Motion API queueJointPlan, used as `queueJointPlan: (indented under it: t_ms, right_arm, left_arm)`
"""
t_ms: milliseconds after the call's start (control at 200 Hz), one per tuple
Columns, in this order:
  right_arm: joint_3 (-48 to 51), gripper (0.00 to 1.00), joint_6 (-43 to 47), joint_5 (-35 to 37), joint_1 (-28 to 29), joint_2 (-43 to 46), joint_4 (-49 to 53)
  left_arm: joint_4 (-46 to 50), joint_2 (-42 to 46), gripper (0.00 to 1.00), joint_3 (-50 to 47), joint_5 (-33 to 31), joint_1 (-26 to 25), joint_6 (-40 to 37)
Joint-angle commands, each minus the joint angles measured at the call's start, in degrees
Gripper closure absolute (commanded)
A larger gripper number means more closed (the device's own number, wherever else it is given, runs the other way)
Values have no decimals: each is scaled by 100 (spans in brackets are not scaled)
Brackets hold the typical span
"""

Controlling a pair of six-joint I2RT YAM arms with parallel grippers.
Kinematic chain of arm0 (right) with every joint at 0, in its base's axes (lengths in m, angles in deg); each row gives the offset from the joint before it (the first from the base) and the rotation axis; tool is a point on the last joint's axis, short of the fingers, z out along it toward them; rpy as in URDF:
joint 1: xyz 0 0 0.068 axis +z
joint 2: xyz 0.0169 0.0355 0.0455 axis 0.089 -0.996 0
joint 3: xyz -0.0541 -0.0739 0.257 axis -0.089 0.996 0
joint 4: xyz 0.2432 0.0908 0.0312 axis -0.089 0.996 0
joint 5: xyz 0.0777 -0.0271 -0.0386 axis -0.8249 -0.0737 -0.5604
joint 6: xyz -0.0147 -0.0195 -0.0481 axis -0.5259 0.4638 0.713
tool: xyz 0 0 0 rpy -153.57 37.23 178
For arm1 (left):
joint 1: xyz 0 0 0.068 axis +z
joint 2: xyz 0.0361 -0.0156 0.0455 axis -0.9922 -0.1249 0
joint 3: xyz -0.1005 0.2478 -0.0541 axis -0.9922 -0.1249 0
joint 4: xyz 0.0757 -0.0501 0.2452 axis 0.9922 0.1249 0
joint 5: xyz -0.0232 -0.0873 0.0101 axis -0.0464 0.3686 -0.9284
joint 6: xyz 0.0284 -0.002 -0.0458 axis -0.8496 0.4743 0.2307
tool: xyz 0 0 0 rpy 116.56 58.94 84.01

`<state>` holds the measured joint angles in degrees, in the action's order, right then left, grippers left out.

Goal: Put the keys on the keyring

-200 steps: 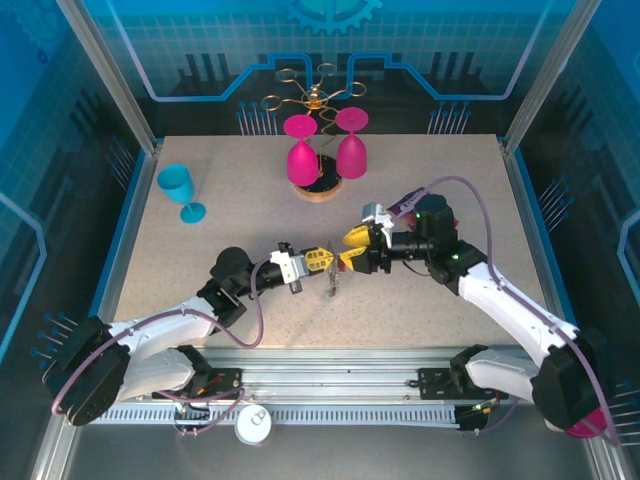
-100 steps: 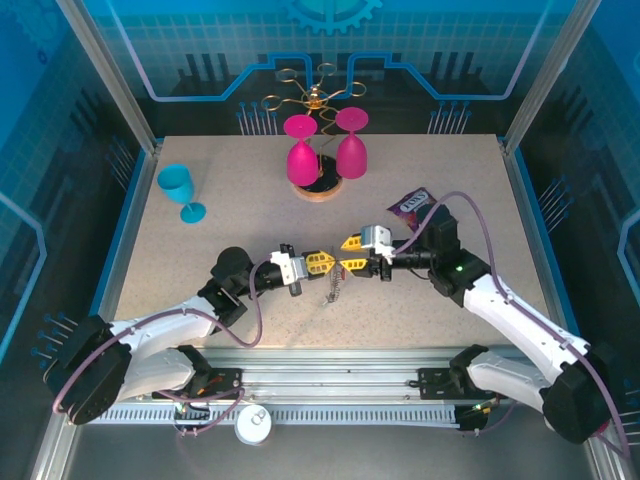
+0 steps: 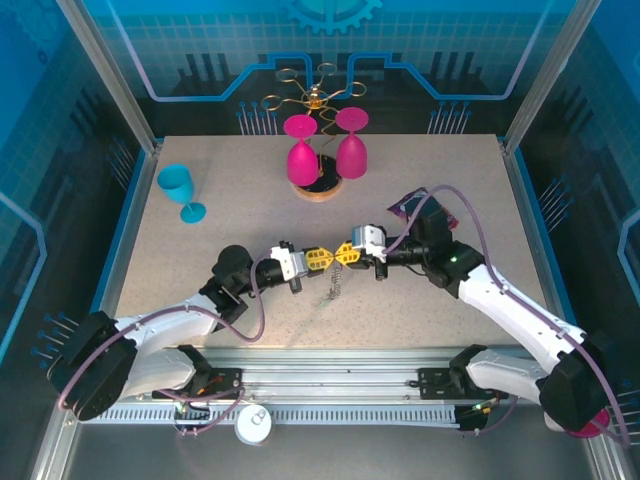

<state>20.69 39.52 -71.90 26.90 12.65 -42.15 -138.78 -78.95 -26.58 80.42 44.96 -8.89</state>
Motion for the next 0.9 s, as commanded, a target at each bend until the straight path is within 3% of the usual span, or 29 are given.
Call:
queueJointPlan:
  t_ms: [0, 95, 200, 330, 470, 560, 630, 695, 896]
  right_arm:
    - [-551, 100, 418, 336, 246, -107, 841]
    - [-1018, 100, 871, 874, 461, -281, 1839]
    - [-1474, 100, 1236, 1534, 788, -530, 2682]
    - [-1911, 100, 1406, 2125, 1124, -842, 3198]
    - [-2113, 100, 1376, 2154, 1285, -956, 3217]
    - [-1883, 99, 960, 1796, 1145, -770, 2695]
    - [-1381, 72, 437, 1249, 808, -446, 1930]
    - [-904, 61, 89, 816, 502, -199, 1284]
    - [-271, 58, -280, 88, 55, -92, 488]
  left_arm:
    - [159, 119, 94, 182, -229, -53, 69]
    - [1398, 424, 83, 431, -430, -52, -306]
    - [2559, 619, 82, 732, -568, -51, -615]
    - [3605, 684, 87, 1087, -640, -51, -913]
    - [4262, 654, 100, 1340, -574, -60, -1152]
    - [4109, 687, 100, 1291, -519, -63, -1165]
    - [3624, 756, 100, 1083, -382, -57, -1110]
    - [3097, 793, 100, 876, -252, -52, -975]
    - [2186, 728, 100, 555, 86, -54, -729]
